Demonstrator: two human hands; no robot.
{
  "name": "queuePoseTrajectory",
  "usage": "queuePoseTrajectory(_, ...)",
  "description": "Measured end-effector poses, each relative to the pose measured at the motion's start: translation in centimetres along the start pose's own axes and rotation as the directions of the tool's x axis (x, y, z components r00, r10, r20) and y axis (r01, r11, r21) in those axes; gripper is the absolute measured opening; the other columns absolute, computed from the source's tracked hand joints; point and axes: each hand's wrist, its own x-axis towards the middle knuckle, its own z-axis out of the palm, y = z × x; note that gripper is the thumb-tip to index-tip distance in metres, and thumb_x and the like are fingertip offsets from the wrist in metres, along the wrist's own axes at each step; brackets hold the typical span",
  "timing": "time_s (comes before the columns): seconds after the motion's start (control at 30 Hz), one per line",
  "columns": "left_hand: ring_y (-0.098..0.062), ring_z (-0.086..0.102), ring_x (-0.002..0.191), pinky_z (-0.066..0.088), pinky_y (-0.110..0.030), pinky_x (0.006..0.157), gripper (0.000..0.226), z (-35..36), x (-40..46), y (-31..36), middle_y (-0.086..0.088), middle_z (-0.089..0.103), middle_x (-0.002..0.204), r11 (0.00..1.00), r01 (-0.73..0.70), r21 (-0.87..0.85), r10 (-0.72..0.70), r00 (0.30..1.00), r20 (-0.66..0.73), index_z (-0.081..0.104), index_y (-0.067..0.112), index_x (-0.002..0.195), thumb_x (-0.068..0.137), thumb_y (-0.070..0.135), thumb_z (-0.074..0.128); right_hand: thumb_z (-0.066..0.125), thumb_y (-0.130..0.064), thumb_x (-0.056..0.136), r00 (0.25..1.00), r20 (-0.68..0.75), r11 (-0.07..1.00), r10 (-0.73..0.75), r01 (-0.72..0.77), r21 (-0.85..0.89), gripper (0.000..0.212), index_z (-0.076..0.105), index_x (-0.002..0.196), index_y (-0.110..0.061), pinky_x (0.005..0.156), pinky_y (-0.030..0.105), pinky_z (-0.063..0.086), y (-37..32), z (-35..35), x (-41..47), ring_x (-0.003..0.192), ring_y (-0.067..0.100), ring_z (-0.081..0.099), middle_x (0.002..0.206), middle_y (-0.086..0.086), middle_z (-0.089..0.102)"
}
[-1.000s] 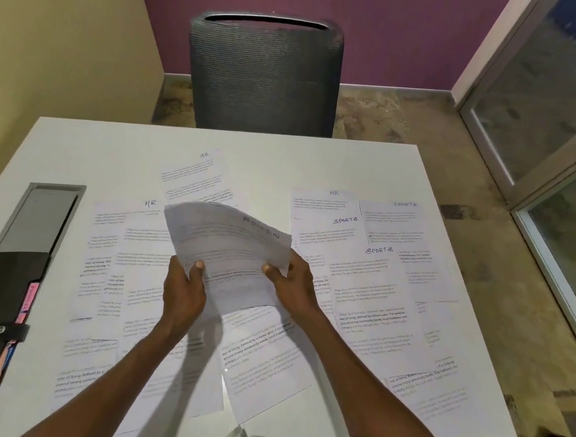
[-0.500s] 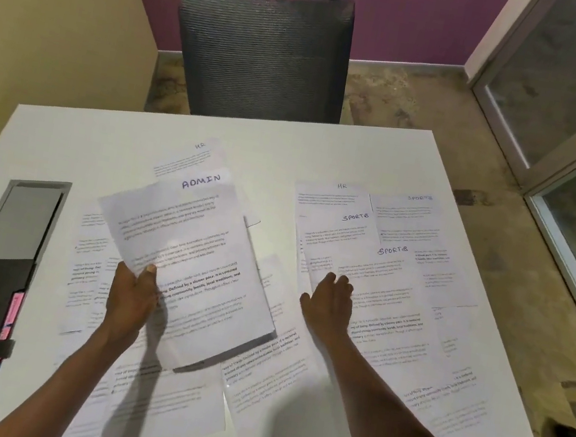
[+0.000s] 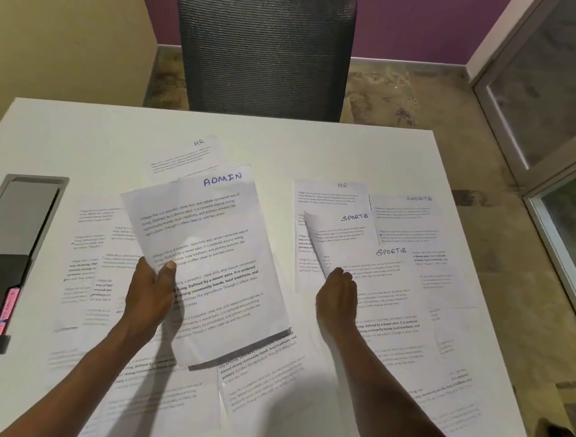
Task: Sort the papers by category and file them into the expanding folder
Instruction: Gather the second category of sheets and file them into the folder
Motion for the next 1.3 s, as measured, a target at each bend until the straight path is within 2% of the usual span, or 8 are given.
queuePoseTrajectory(0.13, -0.023, 0.057, 0.102, 0.043, -0.027, 0.071, 0.029, 0.2, -0.4, 0.3, -0.007, 0.062, 0.115, 1.0, 0.017, 0.004, -0.017, 1.0, 0.005, 0.049, 0.008, 0.131, 0.103, 0.016, 0.046, 0.035, -0.001, 0.091, 0.976, -0.055, 0.964, 0.209, -0.196, 0.18, 0.029, 0.053, 0.113, 0.003, 0.08, 0.042, 0.054, 1.3, -1.2, 0.6, 0.095, 0.039, 0.063, 0.104, 0.024, 0.064)
queuePoseTrajectory(0.37, -0.02, 0.057, 0.096, 0.043, -0.024, 0.066, 0.031, 0.9, -0.6, 1.1, -0.007, 0.062, 0.115, 1.0, -0.006, 0.015, 0.005, 1.0, 0.018, 0.049, 0.007, 0.132, 0.103, 0.018, 0.047, 0.042, -0.002, 0.089, 0.966, -0.145, 0.972, 0.213, -0.194, 0.135, 0.024, 0.057, 0.107, -0.001, 0.072, 0.043, 0.053, 2.5, -2.5, 0.7, 0.087, 0.043, 0.066, 0.094, 0.027, 0.067)
queuePoseTrajectory(0.57, -0.022, 0.059, 0.098, 0.045, -0.026, 0.069, 0.031, 0.8, -0.5, 1.0, -0.005, 0.063, 0.113, 0.998, -0.052, 0.031, 0.05, 0.998, 0.049, 0.05, 0.01, 0.131, 0.102, 0.02, 0.047, 0.051, -0.014, 0.089, 0.988, 0.14, 0.963, -0.063, 0.023, 0.267, 0.005, 0.05, 0.085, -0.011, 0.063, 0.034, 0.045, 0.3, -0.5, -1.1, 0.083, 0.038, 0.064, 0.087, 0.02, 0.067)
queuePoseTrajectory(0.7, -0.026, 0.062, 0.104, 0.052, -0.044, 0.084, 0.031, 0.8, -0.2, 1.1, -0.004, 0.066, 0.114, 0.997, -0.053, 0.052, 0.049, 0.997, 0.066, 0.053, 0.018, 0.128, 0.1, 0.027, 0.048, 0.057, -0.048, 0.089, 0.982, 0.185, 0.918, -0.027, -0.049, 0.393, 0.035, 0.061, 0.097, -0.013, 0.07, 0.032, 0.053, -0.5, 0.0, -1.2, 0.086, 0.028, 0.066, 0.093, 0.008, 0.07)
queuePoseTrajectory(0.83, -0.026, 0.061, 0.104, 0.05, -0.047, 0.087, 0.03, 1.1, -0.2, 1.7, -0.005, 0.066, 0.116, 0.996, -0.064, 0.054, 0.06, 0.995, 0.08, 0.052, 0.019, 0.128, 0.1, 0.028, 0.048, 0.062, -0.033, 0.085, 0.982, -0.094, 0.972, 0.163, -0.144, 0.187, 0.041, 0.055, 0.118, -0.008, 0.087, 0.039, 0.051, 3.8, -1.0, 0.8, 0.104, 0.03, 0.057, 0.113, 0.014, 0.062)
queuePoseTrajectory(1.03, -0.03, 0.063, 0.104, 0.05, -0.056, 0.088, 0.039, 1.6, 0.0, 1.8, -0.005, 0.068, 0.113, 0.992, -0.114, 0.057, 0.107, 0.988, 0.112, 0.056, 0.022, 0.123, 0.09, 0.039, 0.047, 0.075, -0.055, 0.07, 0.839, 0.033, 0.839, 0.544, -0.543, -0.017, 0.087, 0.034, 0.132, -0.009, 0.093, 0.047, 0.045, 12.4, -4.0, 2.7, 0.118, 0.037, 0.045, 0.13, 0.02, 0.043)
queuePoseTrajectory(1.17, -0.029, 0.062, 0.103, 0.05, -0.049, 0.087, 0.026, 2.6, 0.1, 1.8, -0.006, 0.067, 0.113, 0.991, -0.122, 0.055, 0.114, 0.985, 0.129, 0.056, 0.015, 0.125, 0.102, 0.021, 0.047, 0.064, -0.061, 0.077, 0.908, 0.059, 0.908, 0.414, -0.407, -0.099, 0.08, 0.037, 0.134, -0.012, 0.095, 0.046, 0.043, 12.1, -3.4, 2.0, 0.12, 0.034, 0.044, 0.133, 0.016, 0.042)
queuePoseTrajectory(1.3, -0.029, 0.064, 0.104, 0.051, -0.052, 0.088, 0.028, 3.8, 0.3, 1.7, -0.005, 0.068, 0.113, 0.99, -0.122, 0.072, 0.111, 0.984, 0.141, 0.057, 0.018, 0.125, 0.1, 0.025, 0.048, 0.056, -0.064, 0.078, 0.96, 0.131, 0.958, 0.247, -0.222, -0.179, 0.076, 0.041, 0.134, -0.015, 0.097, 0.047, 0.042, 8.2, -1.3, 0.3, 0.125, 0.036, 0.04, 0.144, 0.018, 0.034)
